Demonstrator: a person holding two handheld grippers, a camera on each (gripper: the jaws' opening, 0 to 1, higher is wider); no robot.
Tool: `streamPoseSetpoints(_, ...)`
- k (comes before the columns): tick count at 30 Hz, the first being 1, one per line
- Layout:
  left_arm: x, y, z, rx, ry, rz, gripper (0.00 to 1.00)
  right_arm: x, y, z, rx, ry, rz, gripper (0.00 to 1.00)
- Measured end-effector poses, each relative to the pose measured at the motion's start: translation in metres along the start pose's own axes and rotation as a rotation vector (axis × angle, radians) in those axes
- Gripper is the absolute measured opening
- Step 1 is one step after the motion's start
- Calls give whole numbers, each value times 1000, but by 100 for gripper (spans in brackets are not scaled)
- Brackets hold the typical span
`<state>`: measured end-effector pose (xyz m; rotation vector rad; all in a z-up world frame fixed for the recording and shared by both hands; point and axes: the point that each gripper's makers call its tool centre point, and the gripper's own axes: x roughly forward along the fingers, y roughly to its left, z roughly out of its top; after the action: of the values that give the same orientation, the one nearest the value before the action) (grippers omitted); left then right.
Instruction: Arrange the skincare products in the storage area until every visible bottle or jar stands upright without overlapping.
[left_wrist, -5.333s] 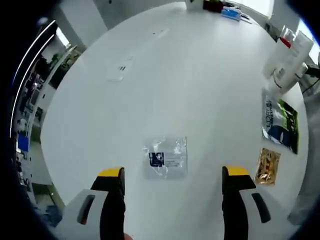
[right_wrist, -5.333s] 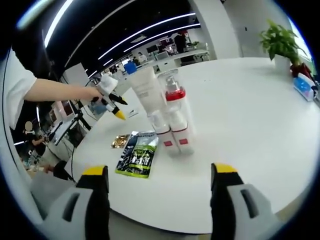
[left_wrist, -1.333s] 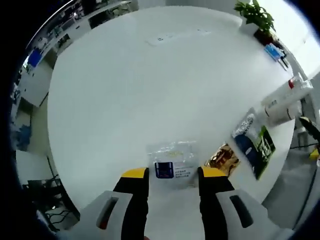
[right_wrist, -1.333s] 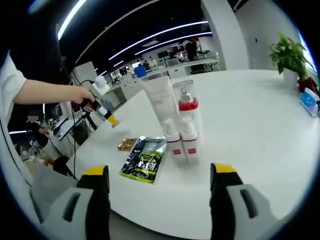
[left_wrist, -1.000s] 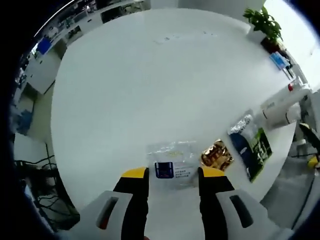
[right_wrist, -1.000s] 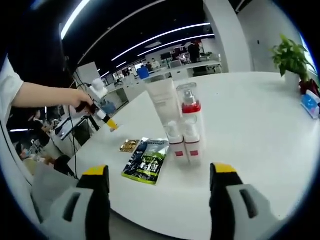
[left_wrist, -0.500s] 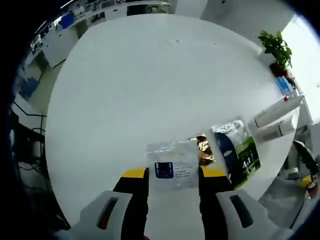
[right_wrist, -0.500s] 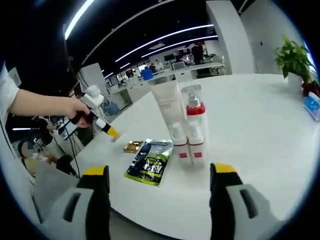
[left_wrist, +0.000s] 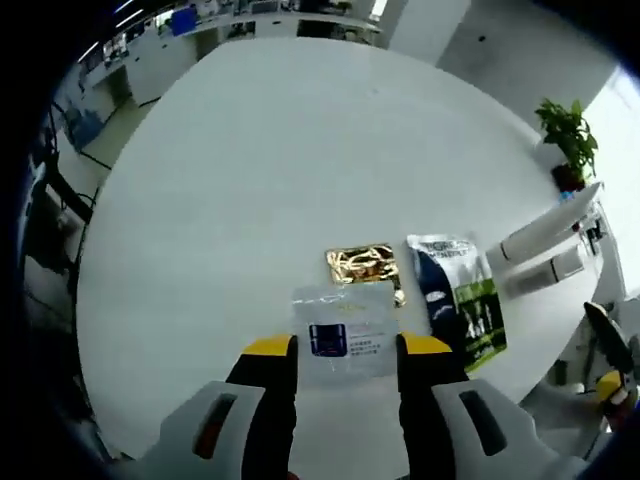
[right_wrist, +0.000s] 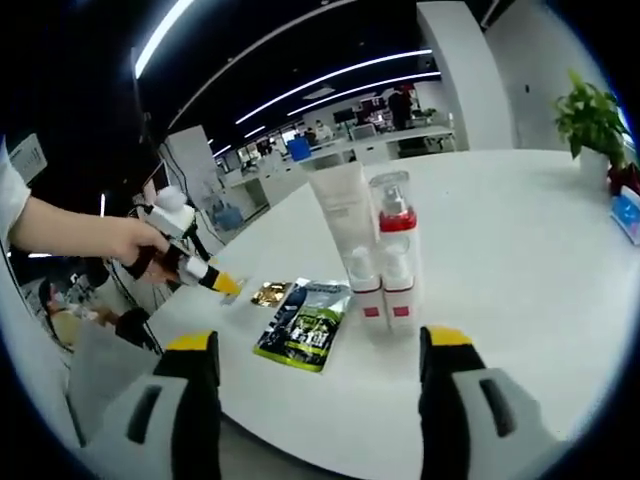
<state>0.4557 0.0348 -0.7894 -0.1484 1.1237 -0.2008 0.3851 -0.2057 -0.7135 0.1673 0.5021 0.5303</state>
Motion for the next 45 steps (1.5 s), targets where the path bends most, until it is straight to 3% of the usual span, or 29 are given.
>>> streamPoseSetpoints(5,2,-7,-9,-92,-48,8,37,0,1,-1,-10,4,9,82)
streamPoseSetpoints(9,4,-10,-23,-24,-40,40,36,0,1,-1,-12,4,12,82)
streamPoseSetpoints(15,9,-19,-35,-26,-32,41,36,1,2,-2,-16,7,17,82)
streamPoseSetpoints(45,23,-21,-37,-11,-58,106,37,1,-3,-3,-9,12,-1,81)
